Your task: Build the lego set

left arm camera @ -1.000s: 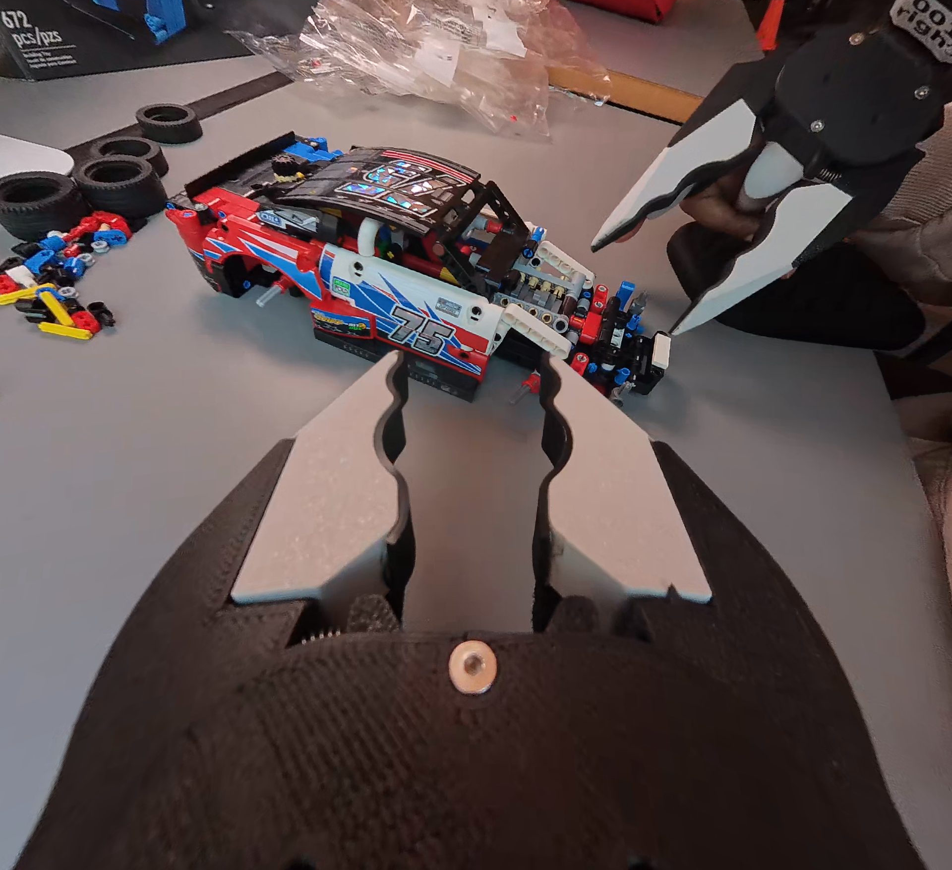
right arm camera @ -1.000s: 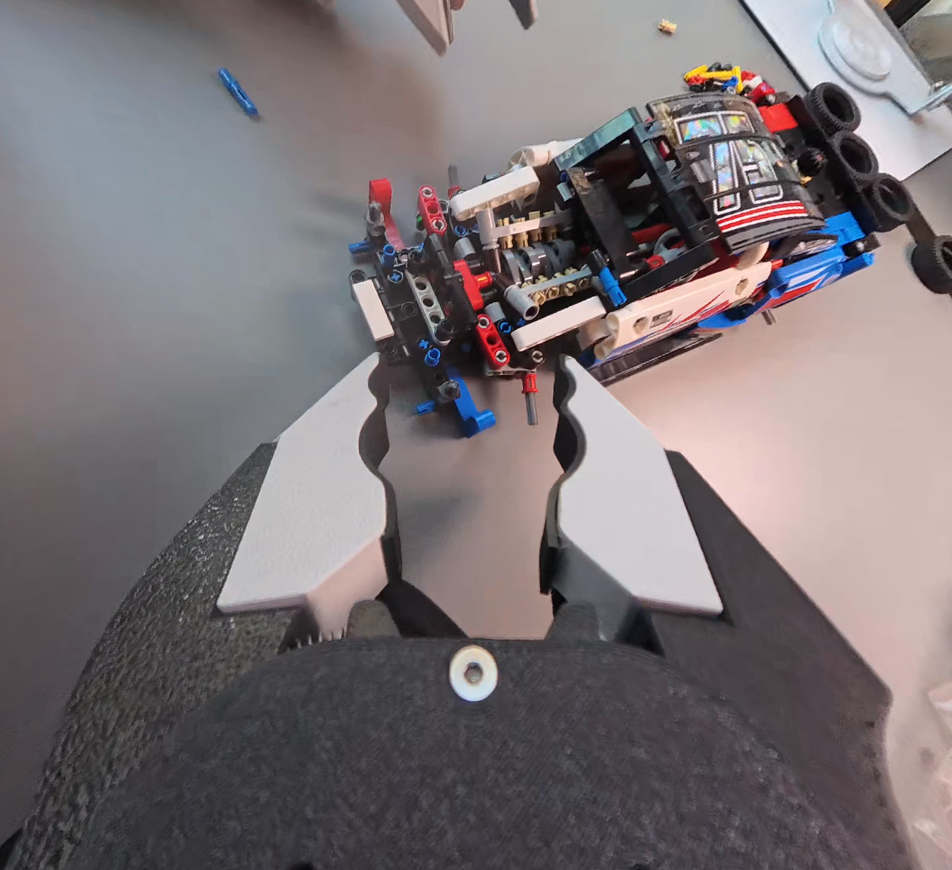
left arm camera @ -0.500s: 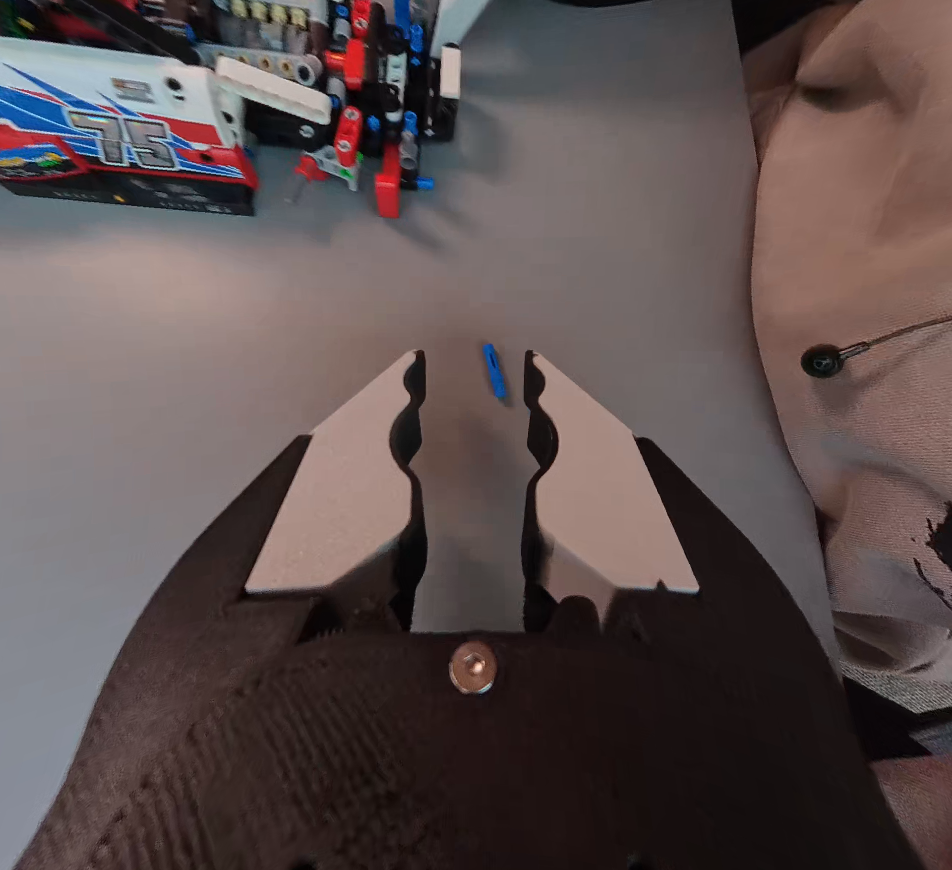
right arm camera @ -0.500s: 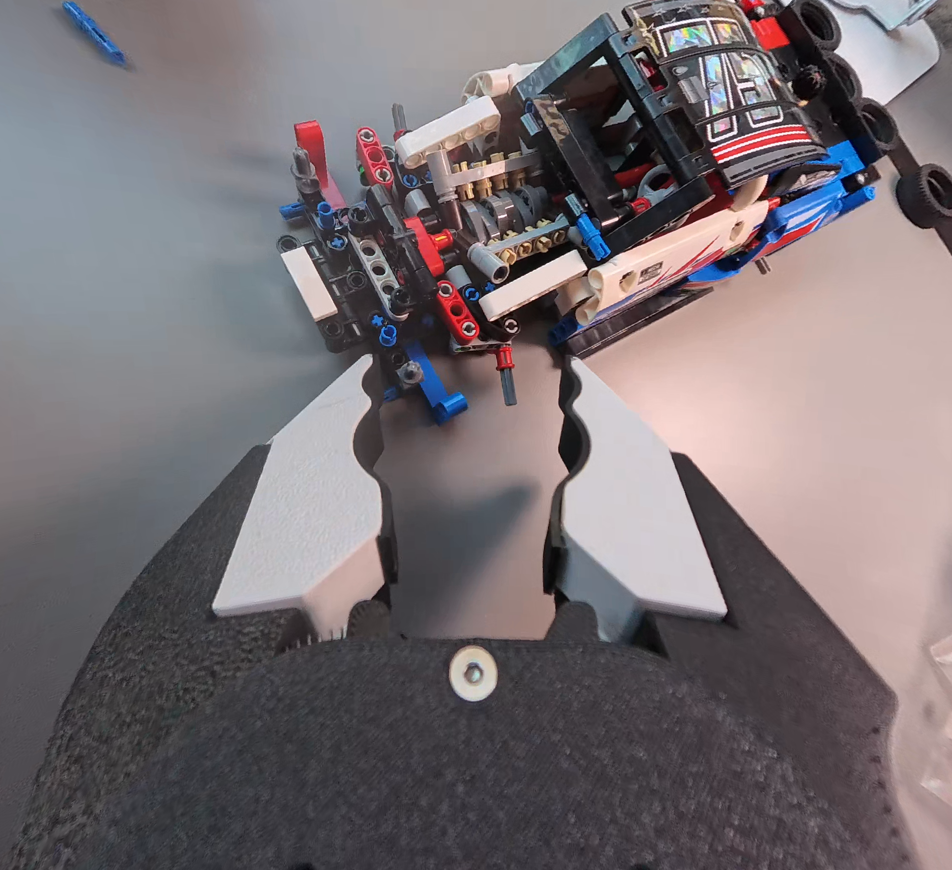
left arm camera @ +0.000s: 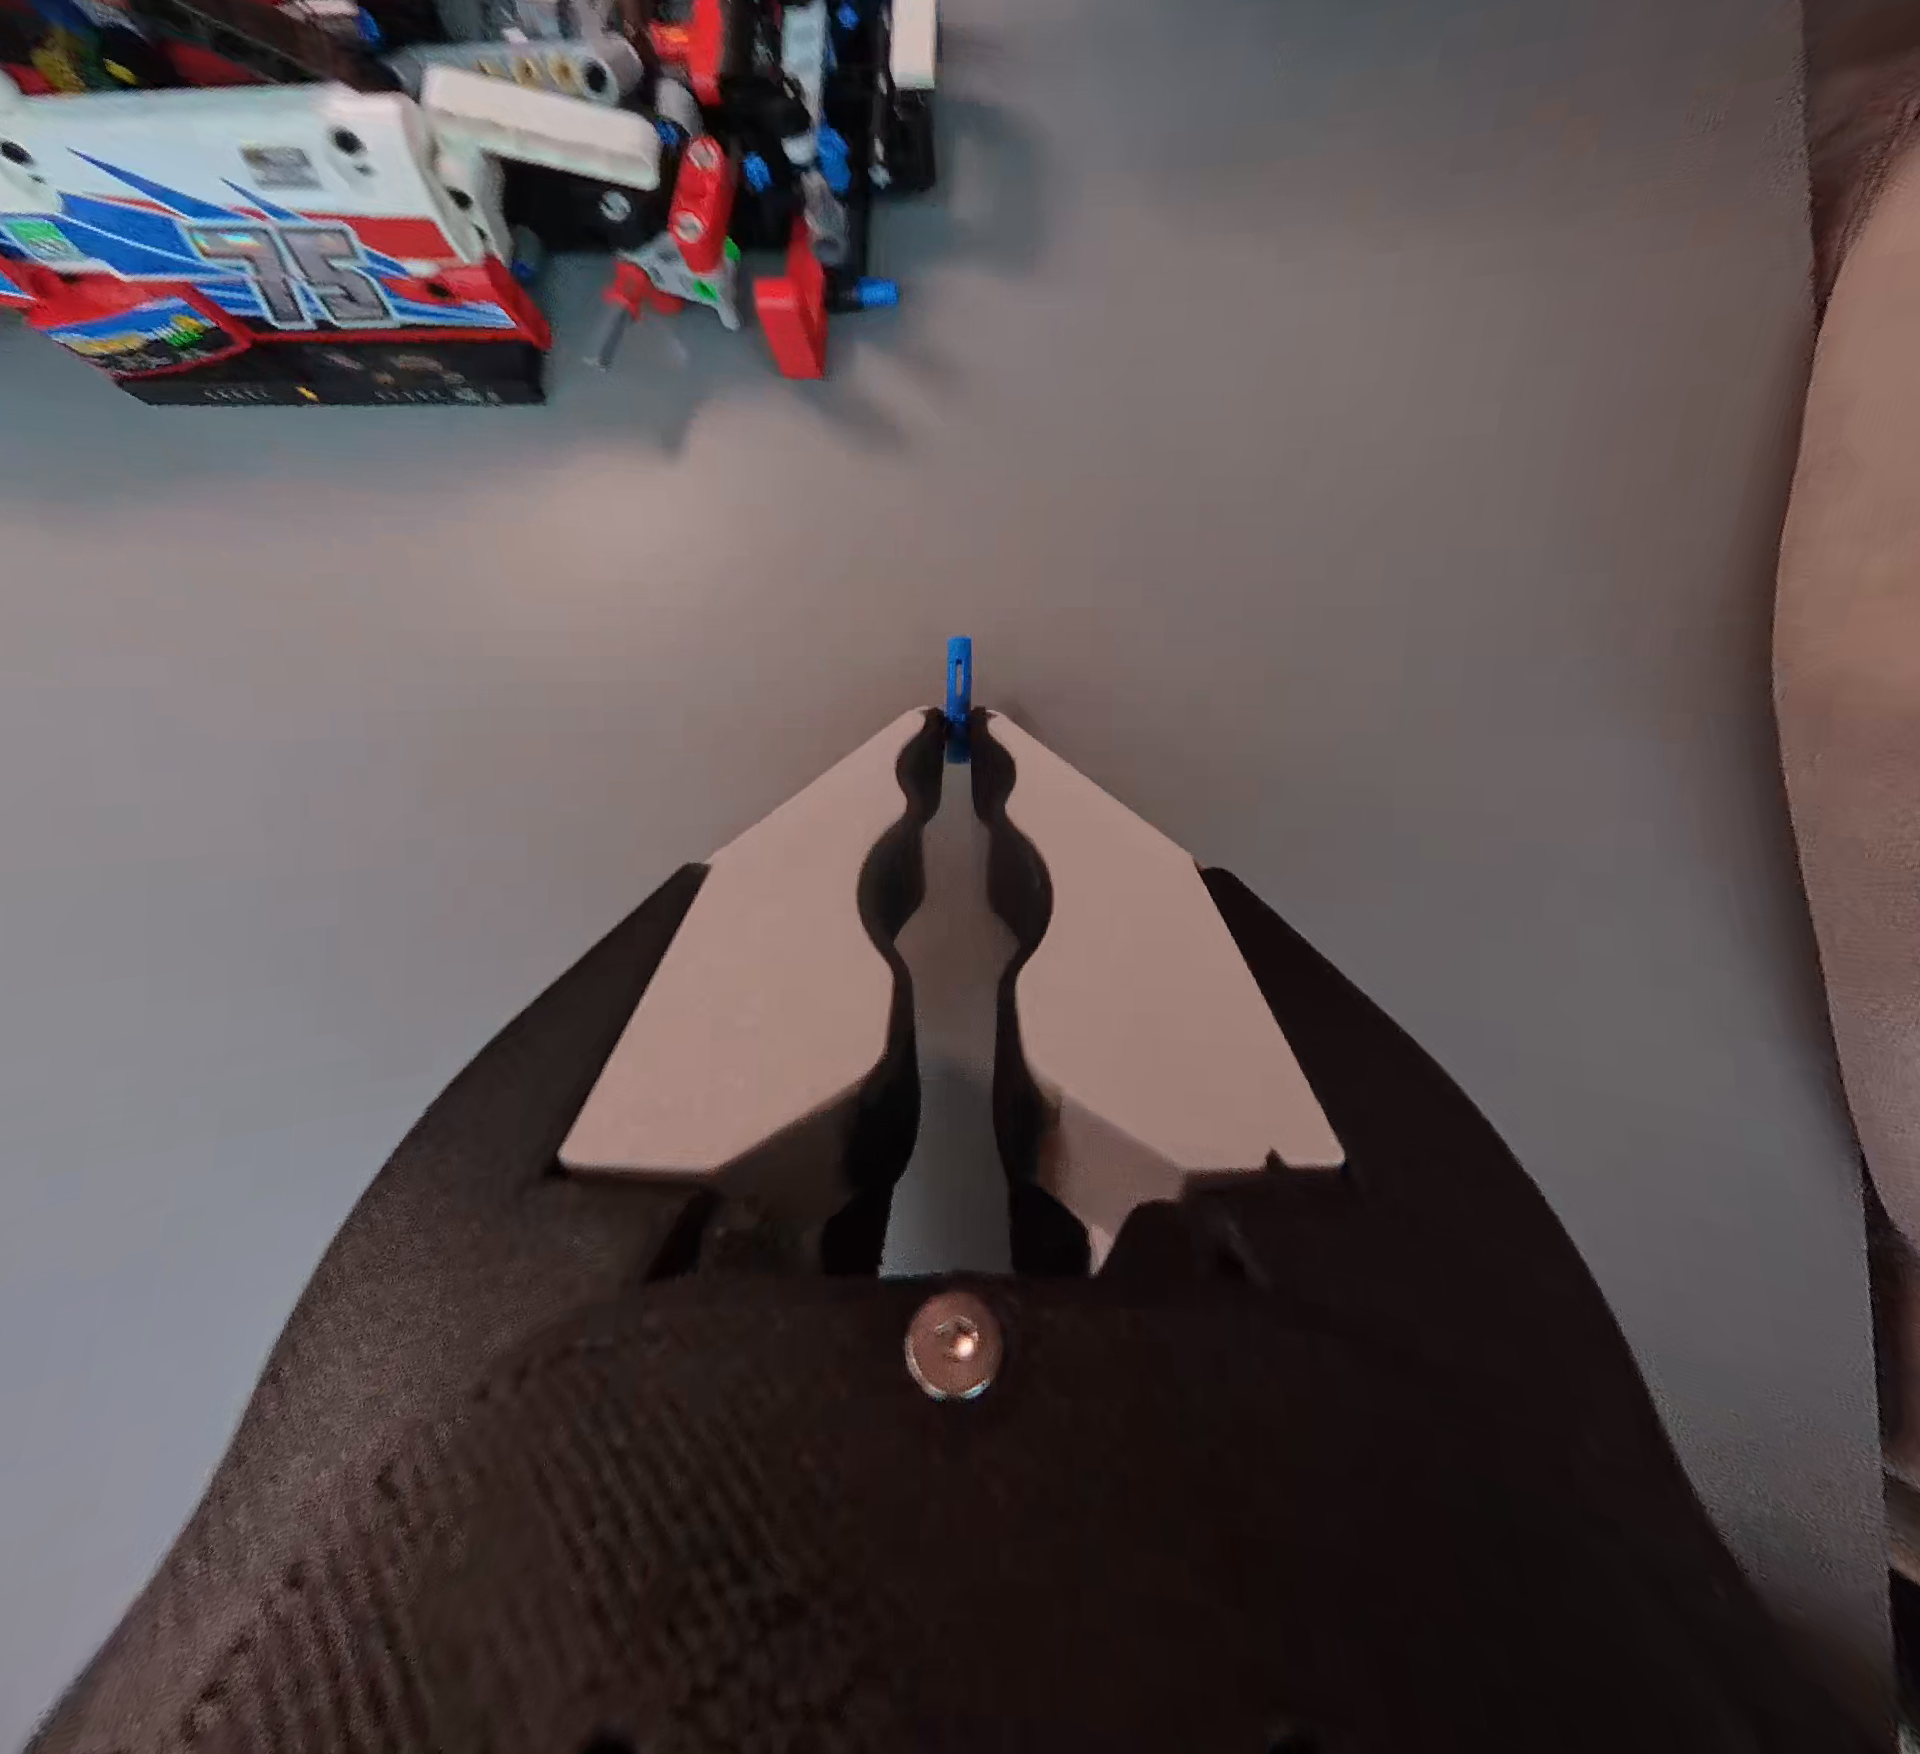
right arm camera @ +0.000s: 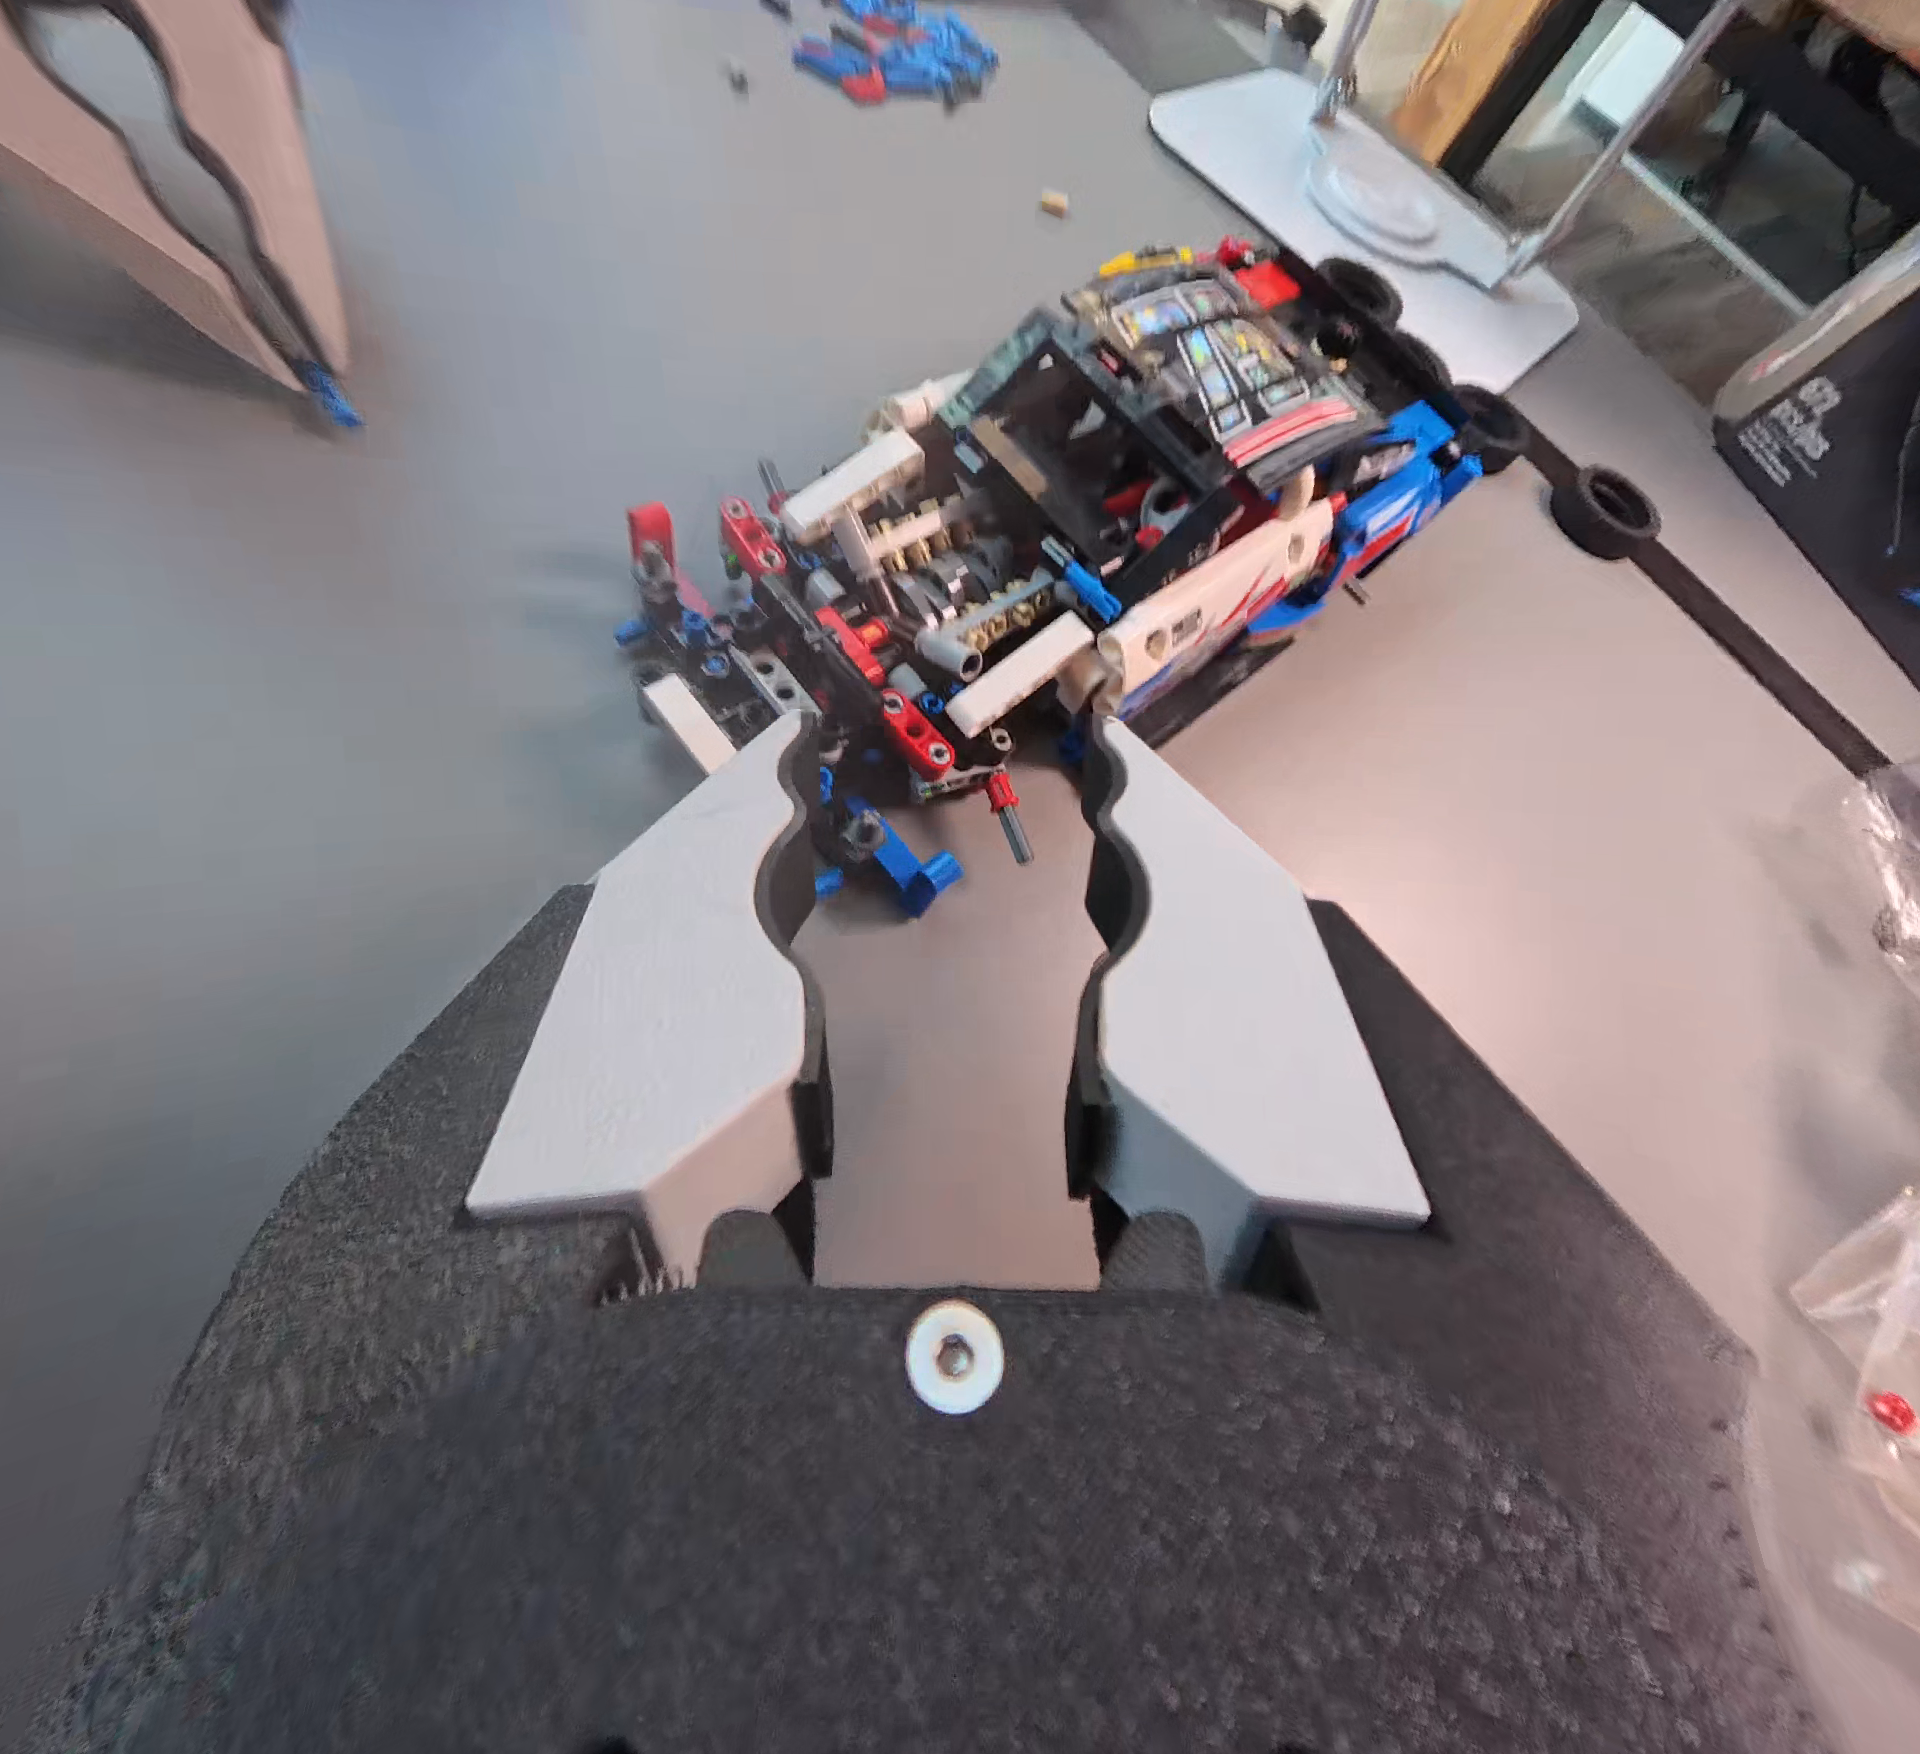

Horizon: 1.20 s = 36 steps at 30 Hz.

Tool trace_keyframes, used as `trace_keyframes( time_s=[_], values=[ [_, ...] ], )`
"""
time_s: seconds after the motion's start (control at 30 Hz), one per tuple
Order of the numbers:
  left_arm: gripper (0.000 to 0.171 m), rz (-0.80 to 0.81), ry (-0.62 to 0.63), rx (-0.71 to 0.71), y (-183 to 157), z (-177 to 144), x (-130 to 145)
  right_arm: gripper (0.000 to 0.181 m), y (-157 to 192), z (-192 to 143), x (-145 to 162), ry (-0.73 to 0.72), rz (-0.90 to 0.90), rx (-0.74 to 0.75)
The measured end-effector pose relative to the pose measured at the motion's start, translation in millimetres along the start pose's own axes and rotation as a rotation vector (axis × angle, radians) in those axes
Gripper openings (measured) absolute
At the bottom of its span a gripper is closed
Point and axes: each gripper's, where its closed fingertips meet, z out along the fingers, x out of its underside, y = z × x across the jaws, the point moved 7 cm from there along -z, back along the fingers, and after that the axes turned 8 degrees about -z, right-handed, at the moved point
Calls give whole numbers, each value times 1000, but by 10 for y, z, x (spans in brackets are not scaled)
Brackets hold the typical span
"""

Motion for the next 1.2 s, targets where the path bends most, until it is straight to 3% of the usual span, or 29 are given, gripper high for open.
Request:
trace_keyframes(
  time_s=[0.17, 0.27, 0.4, 0.67, 0.83, 0.97, 1.2],
  values=[
    [3, -149, -252, 233, 163, -85, -470, 37, 251, -42, -435, -208, -206, -112],
    [3, -170, -319, 371, 210, -51, -703, 27, 401, 73, -623, -253, -418, -125],
    [3, -199, -384, 435, 254, 14, -787, 17, 484, 229, -709, -281, -532, -125],
    [3, -290, -403, 495, 314, 19, -627, 4, 577, 333, -670, -335, -555, -144],
    [3, -403, -508, 529, 409, -5, -620, 2, 519, 382, -640, -369, -382, -153],
    [21, -436, -575, 535, 451, -52, -628, 2, 462, 373, -661, -418, -265, -158],
    [4, -397, -556, 480, 398, -29, -671, 2, 456, 393, -660, -416, -246, -144]
  ],
)
